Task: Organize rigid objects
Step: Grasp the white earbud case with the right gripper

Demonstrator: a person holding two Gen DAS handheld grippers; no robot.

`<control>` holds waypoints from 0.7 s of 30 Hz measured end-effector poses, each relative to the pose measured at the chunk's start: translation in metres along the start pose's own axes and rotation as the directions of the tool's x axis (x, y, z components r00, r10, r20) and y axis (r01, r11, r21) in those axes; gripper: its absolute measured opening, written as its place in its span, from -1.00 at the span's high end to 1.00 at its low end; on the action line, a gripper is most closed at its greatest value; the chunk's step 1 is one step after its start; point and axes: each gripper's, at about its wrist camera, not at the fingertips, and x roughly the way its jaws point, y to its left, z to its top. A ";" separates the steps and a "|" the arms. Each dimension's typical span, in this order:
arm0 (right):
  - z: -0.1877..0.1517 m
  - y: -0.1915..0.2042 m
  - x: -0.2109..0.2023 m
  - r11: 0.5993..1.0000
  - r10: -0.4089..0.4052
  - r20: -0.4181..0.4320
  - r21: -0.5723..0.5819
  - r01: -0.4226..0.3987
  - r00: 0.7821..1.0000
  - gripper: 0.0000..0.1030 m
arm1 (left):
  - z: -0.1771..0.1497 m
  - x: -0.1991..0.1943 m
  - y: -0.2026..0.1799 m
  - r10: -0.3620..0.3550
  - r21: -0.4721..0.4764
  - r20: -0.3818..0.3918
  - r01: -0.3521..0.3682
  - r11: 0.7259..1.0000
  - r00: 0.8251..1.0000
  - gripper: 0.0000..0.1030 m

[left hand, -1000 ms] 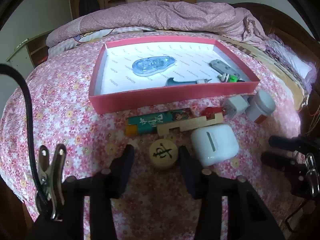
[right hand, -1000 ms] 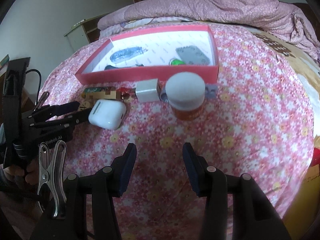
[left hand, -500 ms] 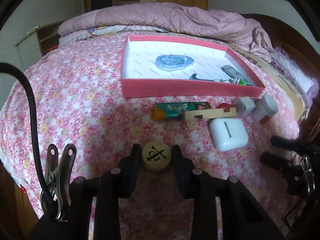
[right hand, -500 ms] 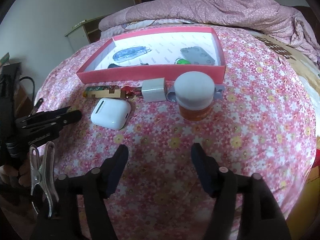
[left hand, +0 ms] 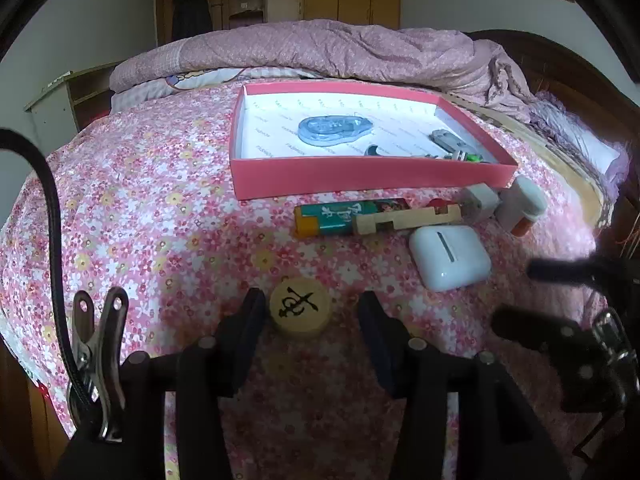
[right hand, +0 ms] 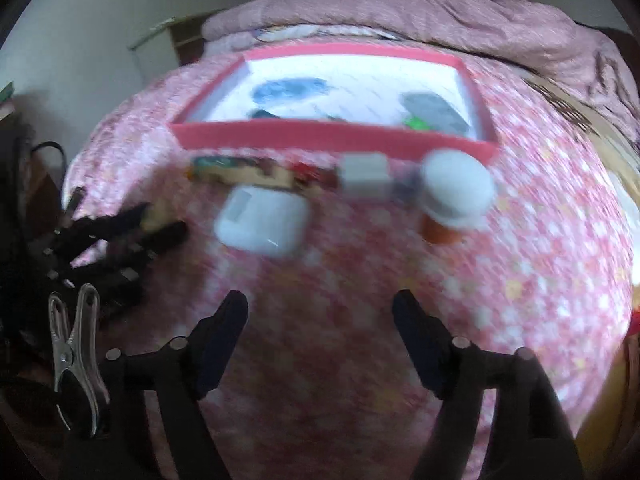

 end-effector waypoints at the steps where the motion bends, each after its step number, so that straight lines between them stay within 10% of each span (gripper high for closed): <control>1: 0.003 0.005 0.002 1.000 -0.004 0.005 -0.016 0.004 1.000 -0.50 | 0.000 0.000 0.001 -0.006 -0.003 0.002 0.006 1.000 1.000 0.00; 21: 0.016 0.017 0.022 0.998 -0.040 0.029 -0.057 0.042 0.999 -0.23 | -0.005 -0.006 0.007 -0.008 -0.008 0.008 0.008 1.000 1.000 -0.04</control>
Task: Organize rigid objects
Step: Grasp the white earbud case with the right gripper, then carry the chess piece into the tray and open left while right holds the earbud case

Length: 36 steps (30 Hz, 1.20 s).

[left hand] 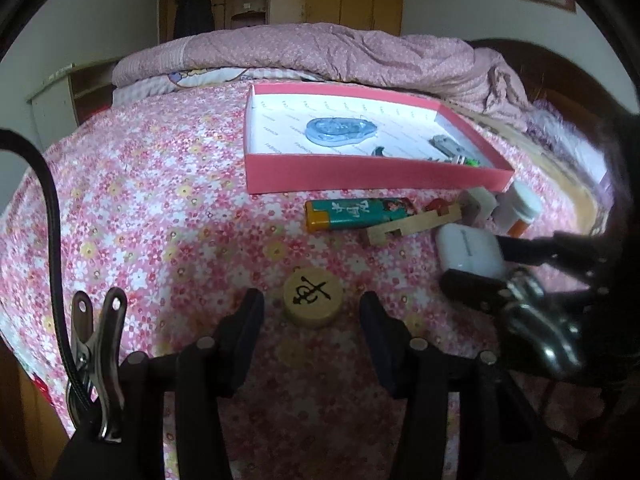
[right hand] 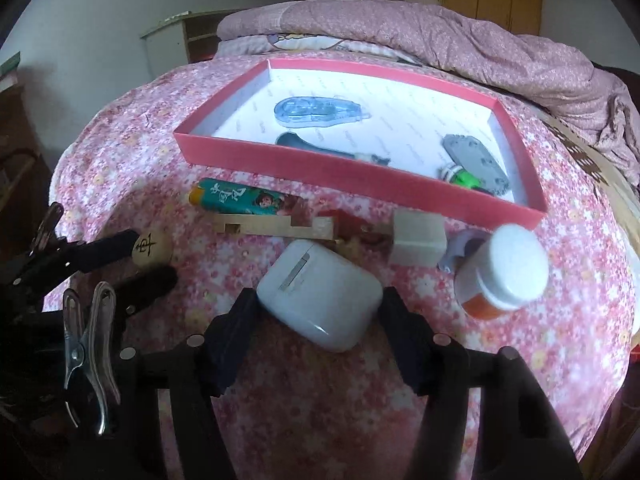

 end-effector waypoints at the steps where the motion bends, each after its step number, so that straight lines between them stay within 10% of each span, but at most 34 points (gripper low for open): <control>1: -0.002 -0.002 -0.002 1.000 0.004 0.000 0.003 -0.004 1.000 -0.23 | 0.000 0.001 -0.003 0.012 0.012 -0.003 -0.012 1.000 1.000 -0.04; 9: -0.013 -0.017 -0.015 0.998 0.043 0.019 0.043 -0.043 0.999 -0.23 | 0.006 0.004 -0.003 0.019 -0.006 -0.029 -0.019 1.000 0.999 -0.03; 13: -0.014 -0.019 -0.021 0.997 0.060 0.041 0.045 -0.062 0.997 -0.23 | 0.007 0.002 -0.002 0.003 -0.024 -0.031 -0.004 1.000 1.000 0.36; 36: -0.018 -0.031 -0.040 0.984 0.149 0.123 0.076 -0.159 0.981 -0.23 | 0.082 0.001 -0.016 0.015 0.003 0.034 -0.015 1.000 0.999 0.36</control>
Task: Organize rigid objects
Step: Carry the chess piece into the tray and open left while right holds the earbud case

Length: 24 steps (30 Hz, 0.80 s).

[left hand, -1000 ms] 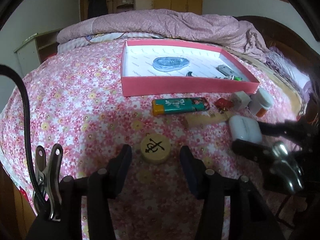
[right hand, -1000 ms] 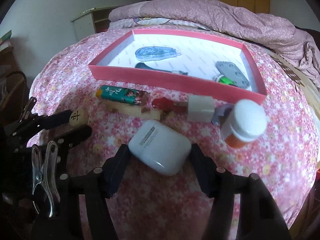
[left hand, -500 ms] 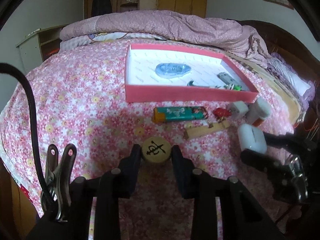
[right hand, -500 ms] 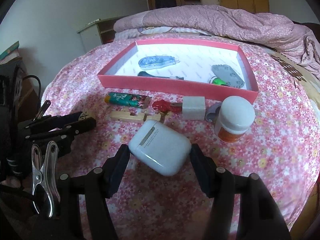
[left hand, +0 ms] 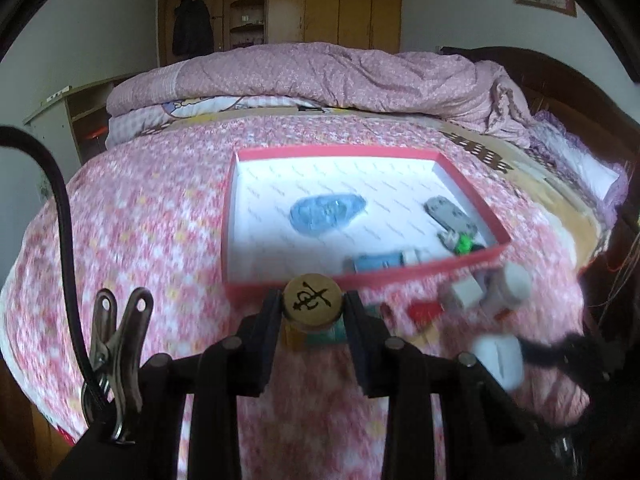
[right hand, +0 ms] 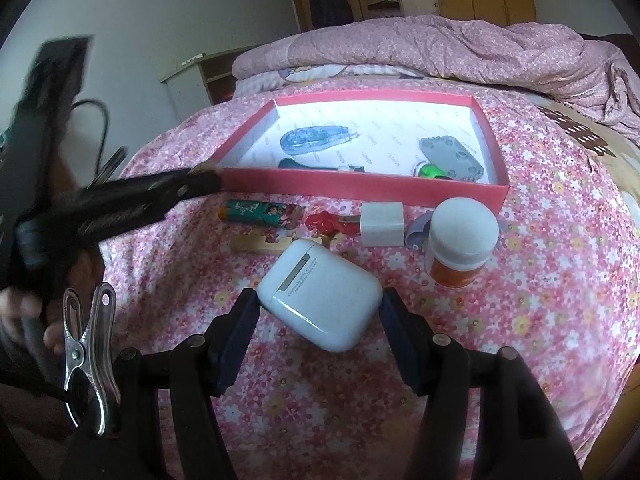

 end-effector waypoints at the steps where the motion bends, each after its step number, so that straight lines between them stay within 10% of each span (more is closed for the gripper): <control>1: 0.001 -0.001 -0.001 1.000 0.004 0.002 0.002 -0.004 1.000 -0.23 | 0.007 0.007 0.000 0.004 -0.004 -0.002 -0.004 1.000 1.000 0.36; 16: 0.002 -0.020 -0.001 0.998 0.008 0.007 0.062 -0.008 1.000 -0.23 | 0.029 0.062 0.006 0.039 -0.035 -0.052 -0.041 0.999 0.998 0.35; 24: 0.002 -0.016 -0.002 0.998 0.014 0.010 0.055 -0.014 1.000 -0.23 | 0.027 0.052 0.006 0.066 -0.015 -0.040 -0.067 0.998 0.997 -0.04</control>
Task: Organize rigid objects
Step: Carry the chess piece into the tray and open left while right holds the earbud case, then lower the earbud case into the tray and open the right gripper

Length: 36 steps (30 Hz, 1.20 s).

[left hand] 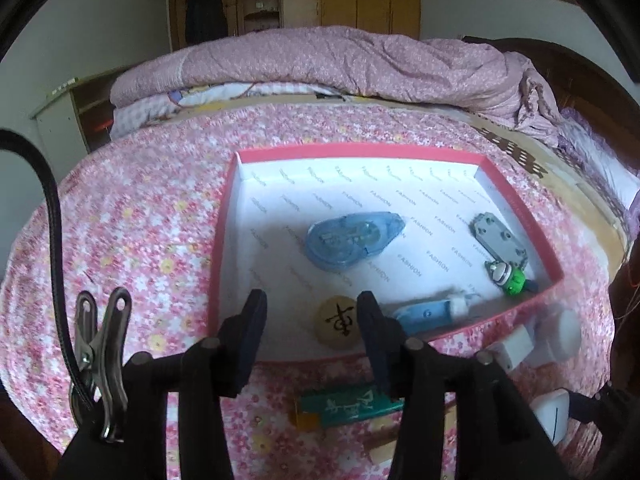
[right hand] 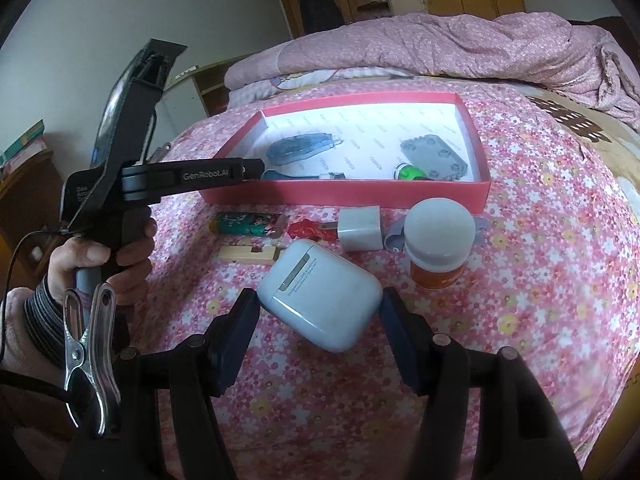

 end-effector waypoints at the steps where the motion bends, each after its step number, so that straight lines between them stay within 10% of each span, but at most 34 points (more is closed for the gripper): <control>1: 0.000 0.000 0.000 1.000 0.000 0.000 0.001 0.000 1.000 -0.23 | -0.001 -0.006 0.000 0.008 0.007 0.010 -0.008 1.000 1.000 -0.07; 20: 0.005 -0.002 -0.006 1.000 -0.015 0.016 0.002 0.015 1.000 -0.23 | -0.079 -0.031 0.012 -0.002 -0.093 -0.071 -0.004 0.996 0.998 -0.21; 36: 0.079 -0.039 0.002 0.994 -0.108 0.041 -0.027 0.109 0.993 -0.23 | -0.096 -0.022 -0.011 0.011 -0.003 -0.012 -0.011 1.000 1.000 -0.94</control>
